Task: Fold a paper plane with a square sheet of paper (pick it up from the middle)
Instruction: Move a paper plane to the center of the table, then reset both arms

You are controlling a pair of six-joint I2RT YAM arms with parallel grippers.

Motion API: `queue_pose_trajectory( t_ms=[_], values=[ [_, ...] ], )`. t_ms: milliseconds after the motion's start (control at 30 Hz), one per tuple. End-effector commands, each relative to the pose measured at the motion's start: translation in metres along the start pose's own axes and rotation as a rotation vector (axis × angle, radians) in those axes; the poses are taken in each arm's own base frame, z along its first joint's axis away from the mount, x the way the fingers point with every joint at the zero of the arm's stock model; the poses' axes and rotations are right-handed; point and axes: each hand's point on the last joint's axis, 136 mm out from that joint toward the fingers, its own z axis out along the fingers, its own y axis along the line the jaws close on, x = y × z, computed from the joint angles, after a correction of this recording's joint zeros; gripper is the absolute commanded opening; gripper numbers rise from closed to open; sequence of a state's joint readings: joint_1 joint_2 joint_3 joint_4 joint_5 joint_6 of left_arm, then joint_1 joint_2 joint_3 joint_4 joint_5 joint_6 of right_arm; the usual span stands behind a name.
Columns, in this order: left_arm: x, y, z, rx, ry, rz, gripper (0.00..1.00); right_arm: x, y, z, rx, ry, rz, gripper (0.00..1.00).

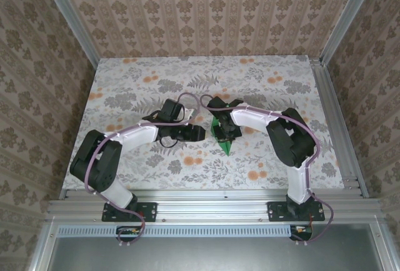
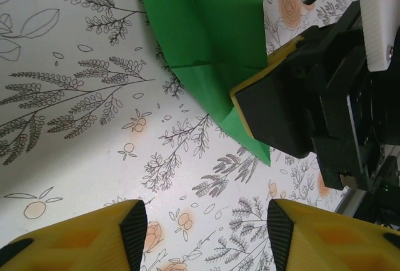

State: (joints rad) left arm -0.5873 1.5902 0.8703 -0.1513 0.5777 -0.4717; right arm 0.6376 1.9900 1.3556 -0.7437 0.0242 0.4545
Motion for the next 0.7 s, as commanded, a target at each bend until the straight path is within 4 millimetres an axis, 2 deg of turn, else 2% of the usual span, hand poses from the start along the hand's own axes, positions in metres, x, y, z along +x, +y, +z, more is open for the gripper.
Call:
queue_pose_trajectory(
  t_ms=[0,67,200,400,533,667],
  values=[
    [-0.004,-0.009,-0.010,0.029,-0.022,0.026,0.58,0.017,-0.008,0.025,0.064,0.073,-0.028,0.17],
    [-0.008,-0.013,-0.013,0.031,-0.027,0.039,0.60,0.012,-0.002,0.014,0.034,0.047,-0.025,0.19],
    [-0.018,-0.022,-0.022,0.036,-0.042,0.069,0.61,-0.004,0.004,-0.026,-0.015,-0.032,-0.025,0.26],
    [-0.034,-0.033,-0.049,0.026,-0.078,0.118,0.65,-0.007,0.002,-0.081,-0.130,-0.087,-0.016,0.40],
    [-0.044,-0.024,-0.071,-0.030,-0.119,0.139,0.70,-0.003,-0.013,-0.119,-0.191,-0.140,-0.009,0.45],
    [-0.064,0.000,-0.096,-0.153,-0.203,0.158,0.81,-0.010,-0.041,-0.152,-0.257,-0.280,0.013,0.50]
  ],
)
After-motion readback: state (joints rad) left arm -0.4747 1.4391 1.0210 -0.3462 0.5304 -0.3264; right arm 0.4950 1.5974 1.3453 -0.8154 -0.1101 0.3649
